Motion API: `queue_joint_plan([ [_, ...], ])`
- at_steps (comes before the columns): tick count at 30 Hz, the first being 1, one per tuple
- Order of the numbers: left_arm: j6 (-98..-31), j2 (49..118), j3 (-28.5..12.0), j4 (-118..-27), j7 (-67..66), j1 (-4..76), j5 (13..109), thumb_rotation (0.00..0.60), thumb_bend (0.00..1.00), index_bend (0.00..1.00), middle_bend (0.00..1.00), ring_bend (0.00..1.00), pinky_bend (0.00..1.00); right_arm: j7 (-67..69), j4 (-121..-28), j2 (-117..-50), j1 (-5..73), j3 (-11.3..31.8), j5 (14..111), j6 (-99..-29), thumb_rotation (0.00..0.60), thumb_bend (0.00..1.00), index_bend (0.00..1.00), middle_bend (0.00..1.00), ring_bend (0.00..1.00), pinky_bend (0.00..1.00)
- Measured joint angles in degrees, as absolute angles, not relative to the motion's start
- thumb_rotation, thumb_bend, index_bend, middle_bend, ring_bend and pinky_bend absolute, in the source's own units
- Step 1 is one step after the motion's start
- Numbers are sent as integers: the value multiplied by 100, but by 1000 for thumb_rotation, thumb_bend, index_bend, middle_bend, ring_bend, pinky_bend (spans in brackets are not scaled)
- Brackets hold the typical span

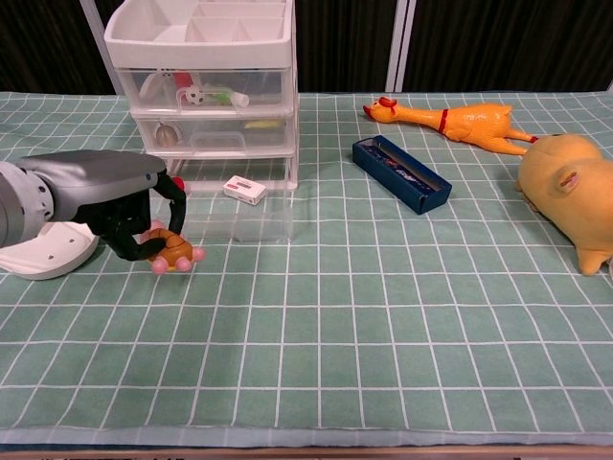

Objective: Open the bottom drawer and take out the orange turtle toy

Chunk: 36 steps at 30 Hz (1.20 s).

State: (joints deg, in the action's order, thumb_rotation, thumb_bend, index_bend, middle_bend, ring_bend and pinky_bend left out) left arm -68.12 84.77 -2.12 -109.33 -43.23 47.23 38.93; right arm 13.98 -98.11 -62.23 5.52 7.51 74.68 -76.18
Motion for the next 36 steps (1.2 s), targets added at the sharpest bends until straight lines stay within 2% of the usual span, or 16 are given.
queue_joint_plan([
  [4,-6817,8647,-107,-10660,-4314,4662,3966,600,463,537,1000,1000,1000,1401,-9814,-6221,553,756,7455,-7611,600,131,0,0,0,185],
  [11,-6780,8902,29,-10241,-4319,4553,3986,600,244,415,1000,1000,1000,1410,-9817,-6218,553,757,7454,-7606,600,130,0,0,0,185],
  [14,-6800,8913,38,-10219,-4306,4512,4044,600,181,383,1000,1000,1000,1410,-9814,-6217,554,757,7459,-7606,600,131,0,0,0,185],
  [18,-6852,8869,32,-10263,-4268,4468,4149,600,165,355,993,1000,1000,1406,-9810,-6218,551,754,7471,-7615,600,131,0,0,0,185],
  [21,-6963,8794,10,-10348,-4208,4420,4291,600,165,347,916,955,999,1405,-9810,-6220,547,752,7487,-7630,600,131,0,0,0,185],
  [22,-7016,8759,0,-10389,-4171,4395,4355,600,165,338,858,903,983,1404,-9808,-6220,545,750,7494,-7637,600,131,0,0,0,185],
  [24,-7166,8650,-20,-10512,-4041,4313,4555,600,165,302,727,777,901,1402,-9803,-6222,542,748,7506,-7646,600,131,0,0,0,185],
  [29,-7702,8279,4,-10813,-3598,3986,5315,600,155,69,258,292,462,1369,-9782,-6237,545,745,7522,-7658,600,130,0,0,0,185],
  [32,-8114,7968,125,-10919,-3337,3707,5927,600,135,3,51,83,232,1323,-9772,-6253,549,743,7528,-7666,600,130,0,0,0,185],
  [35,-8610,7599,317,-10945,-3047,3335,6537,600,94,0,0,2,84,1268,-9761,-6269,556,742,7527,-7669,600,131,0,0,0,185],
  [36,-8757,7490,379,-10931,-2946,3205,6693,600,81,0,0,0,67,1251,-9759,-6272,557,742,7525,-7671,600,131,0,0,0,185],
])
